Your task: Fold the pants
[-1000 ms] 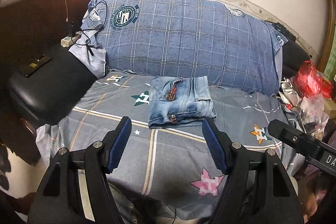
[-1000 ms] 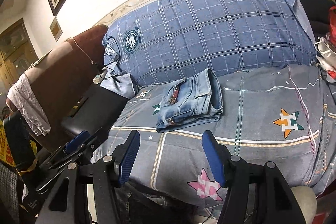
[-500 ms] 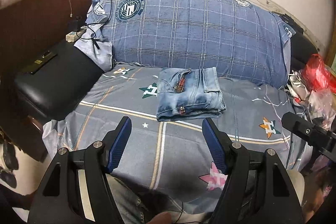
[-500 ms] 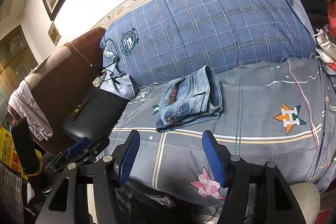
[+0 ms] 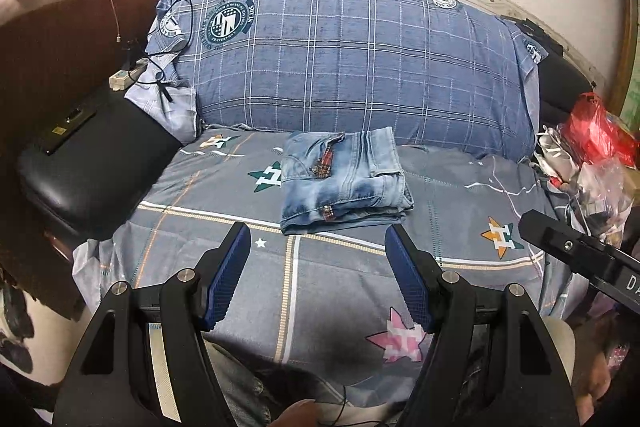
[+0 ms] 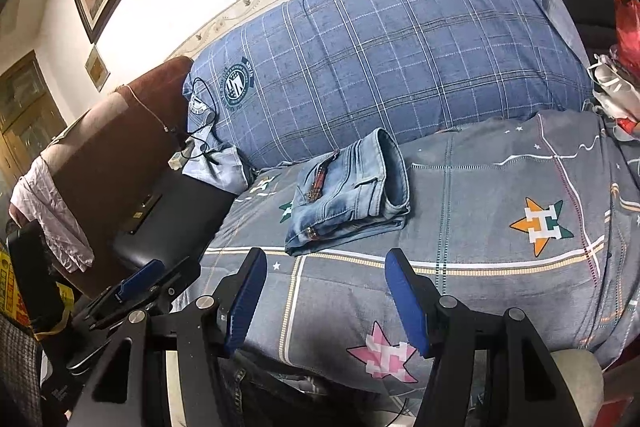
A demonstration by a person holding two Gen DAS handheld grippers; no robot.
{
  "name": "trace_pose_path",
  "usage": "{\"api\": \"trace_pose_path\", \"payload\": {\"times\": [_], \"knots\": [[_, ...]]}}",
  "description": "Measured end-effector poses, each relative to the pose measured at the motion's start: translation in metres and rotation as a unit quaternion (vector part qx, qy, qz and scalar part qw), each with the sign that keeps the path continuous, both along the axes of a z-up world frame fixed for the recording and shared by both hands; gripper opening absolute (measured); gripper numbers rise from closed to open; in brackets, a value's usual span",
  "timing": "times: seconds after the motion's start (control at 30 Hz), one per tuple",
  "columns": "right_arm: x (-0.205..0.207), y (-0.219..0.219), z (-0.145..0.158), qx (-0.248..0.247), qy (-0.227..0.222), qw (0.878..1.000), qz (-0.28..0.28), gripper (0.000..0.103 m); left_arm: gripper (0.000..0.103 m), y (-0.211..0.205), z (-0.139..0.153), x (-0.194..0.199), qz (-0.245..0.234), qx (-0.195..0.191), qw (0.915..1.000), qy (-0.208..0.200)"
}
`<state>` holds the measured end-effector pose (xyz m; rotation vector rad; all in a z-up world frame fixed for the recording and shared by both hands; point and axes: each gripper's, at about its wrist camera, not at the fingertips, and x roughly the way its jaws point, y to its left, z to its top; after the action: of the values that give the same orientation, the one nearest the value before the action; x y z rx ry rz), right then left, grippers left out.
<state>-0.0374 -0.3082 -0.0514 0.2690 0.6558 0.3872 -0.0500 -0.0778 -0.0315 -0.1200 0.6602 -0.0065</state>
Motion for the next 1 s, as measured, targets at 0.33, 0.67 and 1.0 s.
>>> {"api": "trace_pose_path", "payload": {"times": [0.33, 0.67, 1.0], "knots": [[-0.0004, 0.0007, -0.0011, 0.001, 0.001, 1.000, 0.000, 0.059, 0.070, -0.0004, -0.0016, 0.0034, -0.001, -0.002, 1.0000, 0.003], [0.0008, 0.0018, 0.0001, -0.005, 0.000, 1.000, 0.001, 0.059, 0.070, -0.0006, -0.0020, 0.0039, -0.005, -0.001, 1.0000, 0.000], [0.0034, 0.0024, -0.0021, -0.009, 0.004, 1.000, 0.002, 0.059, 0.070, 0.0013, -0.0067, 0.0070, -0.005, -0.004, 0.9999, 0.009]]}}
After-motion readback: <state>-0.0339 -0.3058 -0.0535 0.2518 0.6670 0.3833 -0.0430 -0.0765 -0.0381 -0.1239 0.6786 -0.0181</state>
